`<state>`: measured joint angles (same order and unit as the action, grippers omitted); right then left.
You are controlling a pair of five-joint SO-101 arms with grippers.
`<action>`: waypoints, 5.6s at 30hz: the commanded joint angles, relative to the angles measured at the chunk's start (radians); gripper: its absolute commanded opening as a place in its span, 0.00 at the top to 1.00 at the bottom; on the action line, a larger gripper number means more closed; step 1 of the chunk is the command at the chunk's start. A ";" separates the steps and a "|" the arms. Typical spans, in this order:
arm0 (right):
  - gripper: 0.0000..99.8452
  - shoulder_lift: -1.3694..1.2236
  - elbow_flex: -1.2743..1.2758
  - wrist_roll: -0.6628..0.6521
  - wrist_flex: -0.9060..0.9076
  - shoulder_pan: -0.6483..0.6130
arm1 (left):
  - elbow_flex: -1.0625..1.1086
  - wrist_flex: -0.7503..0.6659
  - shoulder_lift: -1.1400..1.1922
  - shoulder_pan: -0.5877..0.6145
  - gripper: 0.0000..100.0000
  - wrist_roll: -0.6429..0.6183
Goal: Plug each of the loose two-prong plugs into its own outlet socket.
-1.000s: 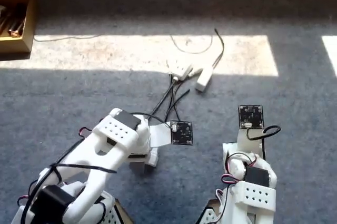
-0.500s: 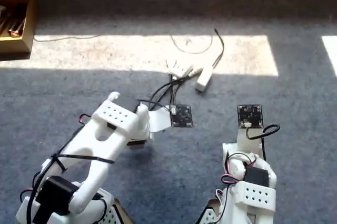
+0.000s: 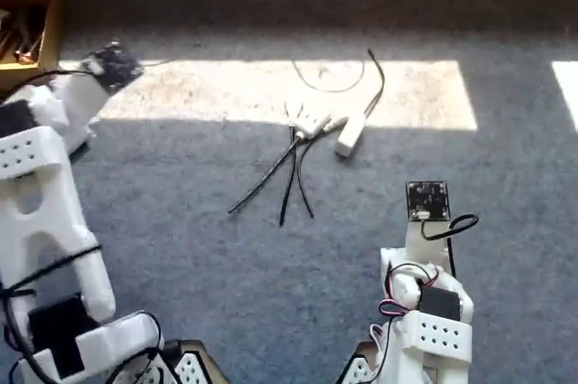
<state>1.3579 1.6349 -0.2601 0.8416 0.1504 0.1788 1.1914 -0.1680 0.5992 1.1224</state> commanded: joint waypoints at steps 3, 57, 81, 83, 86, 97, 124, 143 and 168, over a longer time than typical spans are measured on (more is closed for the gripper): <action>0.84 0.012 -0.004 0.006 -0.018 -0.007 | -0.166 -0.130 0.280 0.214 1.00 -0.005; 0.84 0.012 -0.002 0.006 -0.016 -0.047 | -1.102 0.249 0.843 -0.751 0.62 -0.635; 0.84 0.012 -0.001 0.006 -0.016 -0.050 | -1.110 -0.091 1.198 -0.852 0.68 -0.753; 0.84 0.012 -0.001 0.006 -0.016 -0.050 | -1.110 -0.097 1.199 -0.854 0.77 -0.730; 0.84 0.012 -0.001 0.006 -0.016 -0.050 | -1.110 -0.094 1.196 -0.860 0.85 -0.649; 0.84 0.012 0.001 0.005 -0.018 -0.050 | -1.236 0.040 1.202 -0.842 0.92 -0.641; 0.84 0.012 0.045 0.005 -0.079 -0.051 | -0.668 0.603 0.558 -0.839 0.93 -0.350; 0.84 0.012 0.045 0.005 -0.079 -0.051 | 0.697 -0.037 -0.036 -1.044 0.89 -0.196; 0.84 0.012 0.045 0.005 -0.079 -0.090 | 0.414 0.219 -0.039 -0.852 0.62 -0.146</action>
<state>1.3579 1.6609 -0.2585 0.7818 0.0736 0.5854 1.4277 -0.1926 -0.2232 0.9705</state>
